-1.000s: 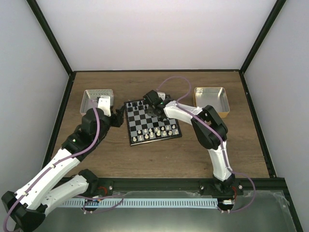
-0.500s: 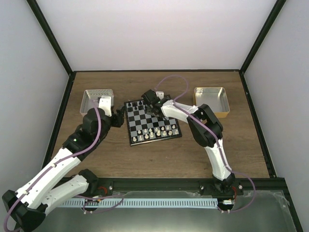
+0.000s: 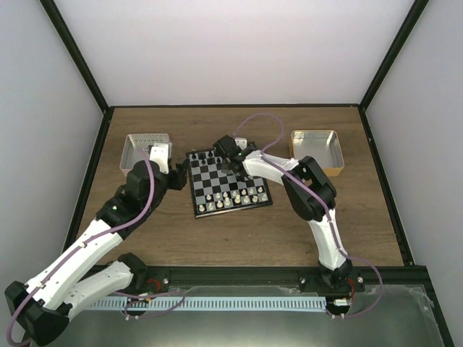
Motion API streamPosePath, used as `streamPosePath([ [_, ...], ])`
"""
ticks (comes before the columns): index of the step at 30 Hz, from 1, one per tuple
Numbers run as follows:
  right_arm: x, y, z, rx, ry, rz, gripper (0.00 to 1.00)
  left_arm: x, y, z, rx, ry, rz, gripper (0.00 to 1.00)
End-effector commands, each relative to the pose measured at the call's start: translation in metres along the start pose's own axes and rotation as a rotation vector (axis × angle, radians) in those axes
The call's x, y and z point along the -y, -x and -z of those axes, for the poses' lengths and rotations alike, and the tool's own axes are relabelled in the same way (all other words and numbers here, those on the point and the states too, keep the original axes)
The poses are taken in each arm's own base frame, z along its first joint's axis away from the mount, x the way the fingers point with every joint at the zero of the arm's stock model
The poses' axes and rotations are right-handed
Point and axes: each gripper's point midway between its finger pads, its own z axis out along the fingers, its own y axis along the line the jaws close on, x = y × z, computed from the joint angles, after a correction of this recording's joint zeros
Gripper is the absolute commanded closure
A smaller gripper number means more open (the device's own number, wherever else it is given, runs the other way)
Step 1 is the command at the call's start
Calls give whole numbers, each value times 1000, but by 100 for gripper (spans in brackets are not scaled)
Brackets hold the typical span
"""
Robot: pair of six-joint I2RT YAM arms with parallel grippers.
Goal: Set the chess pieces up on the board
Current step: Pick up the chess piece from the chessboard, then place the chess piece on the chessboard.
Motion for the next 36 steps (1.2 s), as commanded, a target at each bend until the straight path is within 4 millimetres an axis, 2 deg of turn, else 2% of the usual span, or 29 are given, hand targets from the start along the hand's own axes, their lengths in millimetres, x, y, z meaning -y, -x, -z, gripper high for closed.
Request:
streamPosePath([
  [1, 0, -5, 14, -18, 33, -3, 88, 3, 2, -3, 13, -12, -3, 41],
  [6, -4, -7, 26, -19, 100, -39, 91, 7, -4, -7, -14, -32, -5, 39],
  [13, -11, -1, 71, 28, 290, -200, 93, 27, -22, -17, -89, -133, 7, 36],
  [20, -21, 10, 119, 40, 470, -331, 93, 60, -49, -28, -203, -308, 70, 32],
  [27, -39, 1, 167, -59, 716, -439, 93, 86, -61, -33, -265, -441, 187, 31],
  [36, -47, -13, 200, -160, 868, -476, 92, 91, -69, -45, -297, -451, 301, 44],
])
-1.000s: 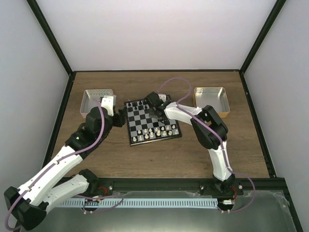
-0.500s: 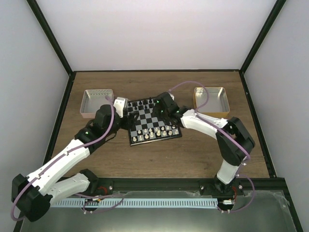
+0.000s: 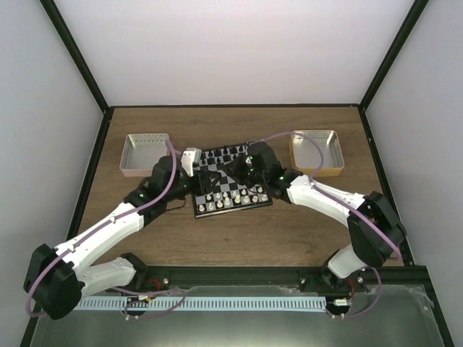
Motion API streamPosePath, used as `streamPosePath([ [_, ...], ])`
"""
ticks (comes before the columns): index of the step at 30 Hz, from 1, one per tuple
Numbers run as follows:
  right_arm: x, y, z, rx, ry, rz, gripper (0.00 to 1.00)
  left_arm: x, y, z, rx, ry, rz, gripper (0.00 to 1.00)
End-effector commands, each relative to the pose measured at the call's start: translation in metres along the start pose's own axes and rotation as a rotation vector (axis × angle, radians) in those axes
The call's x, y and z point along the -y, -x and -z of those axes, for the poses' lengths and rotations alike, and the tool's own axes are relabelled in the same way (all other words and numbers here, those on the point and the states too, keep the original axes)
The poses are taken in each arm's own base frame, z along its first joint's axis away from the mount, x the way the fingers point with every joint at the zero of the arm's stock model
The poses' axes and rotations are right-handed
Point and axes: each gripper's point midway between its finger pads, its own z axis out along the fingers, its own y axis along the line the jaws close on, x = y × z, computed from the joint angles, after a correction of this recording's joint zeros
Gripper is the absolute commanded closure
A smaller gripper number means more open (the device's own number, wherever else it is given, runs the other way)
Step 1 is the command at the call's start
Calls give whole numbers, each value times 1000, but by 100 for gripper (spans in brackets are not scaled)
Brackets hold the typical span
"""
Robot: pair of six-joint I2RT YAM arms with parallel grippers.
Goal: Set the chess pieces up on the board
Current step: Place the chess piece on the chessboard.
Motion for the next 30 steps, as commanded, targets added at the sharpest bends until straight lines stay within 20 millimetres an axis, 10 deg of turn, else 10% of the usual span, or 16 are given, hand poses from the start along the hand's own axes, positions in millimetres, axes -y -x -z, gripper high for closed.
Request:
streamPosePath([
  [1, -28, -12, 14, -67, 127, -37, 93, 7, 1, -7, 8, -47, 59, 47],
  [30, -34, -24, 19, -133, 240, -140, 92, 5, -6, -18, -45, -45, 66, 81],
])
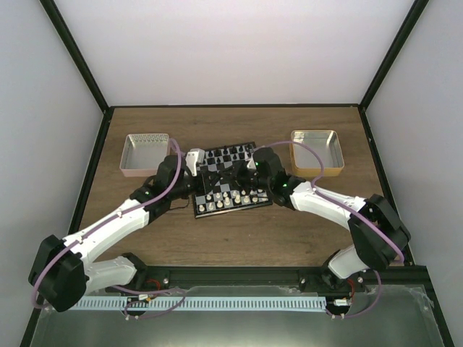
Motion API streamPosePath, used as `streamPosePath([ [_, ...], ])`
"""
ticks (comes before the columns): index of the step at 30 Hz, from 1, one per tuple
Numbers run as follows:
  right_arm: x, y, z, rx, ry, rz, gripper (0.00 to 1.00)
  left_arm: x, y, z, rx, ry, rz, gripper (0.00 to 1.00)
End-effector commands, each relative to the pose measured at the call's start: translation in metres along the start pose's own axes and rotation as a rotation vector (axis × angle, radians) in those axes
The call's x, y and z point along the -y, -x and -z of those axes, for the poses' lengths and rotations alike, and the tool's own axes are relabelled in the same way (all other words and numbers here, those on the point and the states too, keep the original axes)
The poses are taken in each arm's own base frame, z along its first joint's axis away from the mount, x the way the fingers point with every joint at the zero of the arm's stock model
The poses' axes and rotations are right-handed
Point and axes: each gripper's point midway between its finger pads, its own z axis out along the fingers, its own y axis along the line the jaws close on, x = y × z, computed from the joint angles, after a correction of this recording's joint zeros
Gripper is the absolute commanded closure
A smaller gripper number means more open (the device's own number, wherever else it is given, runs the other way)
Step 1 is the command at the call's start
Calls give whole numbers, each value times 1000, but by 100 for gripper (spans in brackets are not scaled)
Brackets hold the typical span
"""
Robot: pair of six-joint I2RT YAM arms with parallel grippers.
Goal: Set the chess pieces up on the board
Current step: Place the chess piece on the chessboard.
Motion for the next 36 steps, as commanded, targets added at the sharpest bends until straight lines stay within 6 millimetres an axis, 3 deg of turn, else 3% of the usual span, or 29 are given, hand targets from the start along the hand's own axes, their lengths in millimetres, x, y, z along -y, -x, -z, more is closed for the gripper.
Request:
streamPosePath([
  [1, -22, -1, 7, -10, 79, -2, 92, 8, 3, -1, -2, -31, -12, 81],
  [7, -23, -2, 7, -19, 88, -21, 92, 12, 4, -1, -2, -51, -2, 83],
  [11, -24, -2, 7, -24, 94, -18, 92, 12, 4, -2, 2, -53, -7, 95],
  [13, -23, -1, 8, -12, 87, -13, 91, 11, 7, -1, 7, -38, -15, 96],
  [17, -14, 10, 12, 56, 32, 17, 70, 2, 9, 1, -3, 34, -47, 96],
  [20, -8, 21, 21, 127, -13, 51, 52, -10, 7, 6, -33, 121, -79, 96],
  [23, 1, 33, 32, 195, -75, 74, 42, -32, 3, 12, -77, 257, -107, 96],
  [28, 12, 43, 49, 266, -134, 99, 40, -76, -14, 26, -139, 493, -89, 96],
  [36, 23, 48, 59, 300, -176, 105, 40, -112, -46, 14, -269, 610, -37, 96],
])
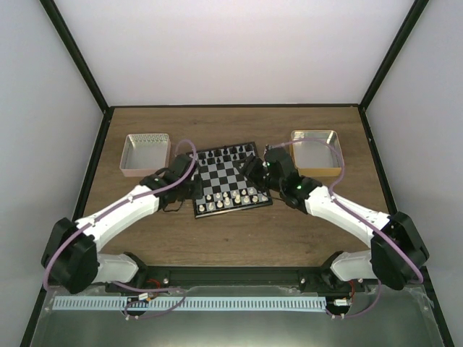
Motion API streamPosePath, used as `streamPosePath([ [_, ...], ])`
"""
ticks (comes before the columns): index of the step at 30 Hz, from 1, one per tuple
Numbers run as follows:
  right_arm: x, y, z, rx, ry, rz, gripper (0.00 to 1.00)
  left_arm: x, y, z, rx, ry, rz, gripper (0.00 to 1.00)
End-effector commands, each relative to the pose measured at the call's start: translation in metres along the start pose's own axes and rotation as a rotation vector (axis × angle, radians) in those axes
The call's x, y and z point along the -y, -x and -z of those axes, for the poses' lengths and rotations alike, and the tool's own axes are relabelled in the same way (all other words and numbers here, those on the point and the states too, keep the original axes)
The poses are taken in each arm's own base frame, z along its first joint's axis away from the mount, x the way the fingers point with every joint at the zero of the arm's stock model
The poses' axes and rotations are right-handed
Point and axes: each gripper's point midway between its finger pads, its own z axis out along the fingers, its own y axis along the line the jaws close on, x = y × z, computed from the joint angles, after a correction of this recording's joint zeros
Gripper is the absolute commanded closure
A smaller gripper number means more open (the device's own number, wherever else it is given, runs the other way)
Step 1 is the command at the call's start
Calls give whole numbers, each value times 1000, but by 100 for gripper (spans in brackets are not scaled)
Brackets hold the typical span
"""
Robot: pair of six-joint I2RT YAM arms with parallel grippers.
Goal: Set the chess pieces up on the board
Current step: Place the chess piece on the chessboard.
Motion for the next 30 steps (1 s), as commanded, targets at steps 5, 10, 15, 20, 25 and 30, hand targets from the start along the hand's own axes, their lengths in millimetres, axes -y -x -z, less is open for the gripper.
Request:
streamPosePath([
  [5, 18, 4, 6, 31, -62, 21, 39, -13, -27, -28, -149, 69, -1, 96],
  [10, 21, 4, 6, 29, -66, 23, 40, -12, -40, -43, -225, 56, -8, 96],
  [15, 21, 3, 6, 24, -58, 25, 39, -9, -43, -50, -249, 32, -7, 96],
  [20, 21, -1, 4, 6, -54, 22, 39, -9, -46, -54, -270, 30, -9, 96],
  [25, 23, -2, 3, 3, -55, 18, 39, -13, -48, -56, -277, 49, -16, 95],
  [30, 21, -2, 2, -2, -50, 22, 39, -17, -48, -60, -279, 65, -17, 94],
])
